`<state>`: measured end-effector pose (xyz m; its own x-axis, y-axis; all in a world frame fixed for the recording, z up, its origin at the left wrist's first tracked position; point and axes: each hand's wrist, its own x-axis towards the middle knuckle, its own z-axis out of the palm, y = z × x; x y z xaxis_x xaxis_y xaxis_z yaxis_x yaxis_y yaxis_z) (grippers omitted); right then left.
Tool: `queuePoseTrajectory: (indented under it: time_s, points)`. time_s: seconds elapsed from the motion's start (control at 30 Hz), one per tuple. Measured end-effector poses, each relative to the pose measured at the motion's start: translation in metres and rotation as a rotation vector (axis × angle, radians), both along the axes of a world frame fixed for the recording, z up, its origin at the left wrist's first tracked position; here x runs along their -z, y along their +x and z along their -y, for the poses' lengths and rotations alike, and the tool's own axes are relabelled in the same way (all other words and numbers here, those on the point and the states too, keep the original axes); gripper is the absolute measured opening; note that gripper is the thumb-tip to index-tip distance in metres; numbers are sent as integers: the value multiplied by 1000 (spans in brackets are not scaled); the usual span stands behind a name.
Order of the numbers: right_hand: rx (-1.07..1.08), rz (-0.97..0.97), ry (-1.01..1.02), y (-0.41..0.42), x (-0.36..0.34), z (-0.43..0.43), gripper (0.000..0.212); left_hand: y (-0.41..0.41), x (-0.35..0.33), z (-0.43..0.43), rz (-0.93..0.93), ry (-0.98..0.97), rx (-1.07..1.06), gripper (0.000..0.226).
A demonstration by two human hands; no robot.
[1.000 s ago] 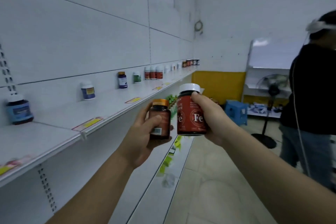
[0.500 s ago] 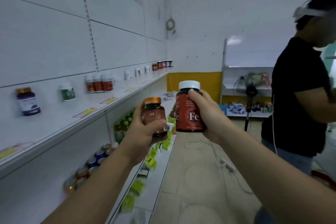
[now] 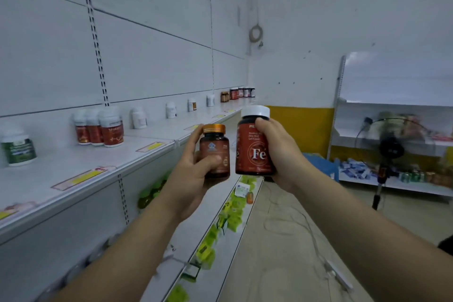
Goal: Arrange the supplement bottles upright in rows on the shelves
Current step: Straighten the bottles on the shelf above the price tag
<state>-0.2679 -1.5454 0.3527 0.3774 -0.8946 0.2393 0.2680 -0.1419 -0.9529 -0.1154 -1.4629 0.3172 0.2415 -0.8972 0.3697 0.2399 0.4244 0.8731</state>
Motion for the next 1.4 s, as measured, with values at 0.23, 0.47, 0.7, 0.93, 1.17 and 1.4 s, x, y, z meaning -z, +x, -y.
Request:
queuePoseTrajectory:
  time_s: [0.23, 0.47, 0.7, 0.93, 1.17, 1.4]
  points:
    - [7, -18, -1, 53, -8, 171, 26, 44, -13, 164, 31, -9, -67, 66]
    - [0, -19, -52, 75, -18, 324, 42, 55, -23, 316, 85, 68, -111, 47]
    - [8, -30, -96, 48, -9, 505, 28, 33, -21, 492, 111, 68, -176, 45]
    - [15, -38, -86, 12, -27, 681, 17, 6, -39, 677, 157, 141, -192, 50]
    - [24, -17, -69, 38, -21, 847, 17, 34, -41, 840, 313, 263, -248, 52]
    - [-18, -46, -92, 118, -11, 1025, 14, 114, -40, 1007, 415, 265, -326, 61]
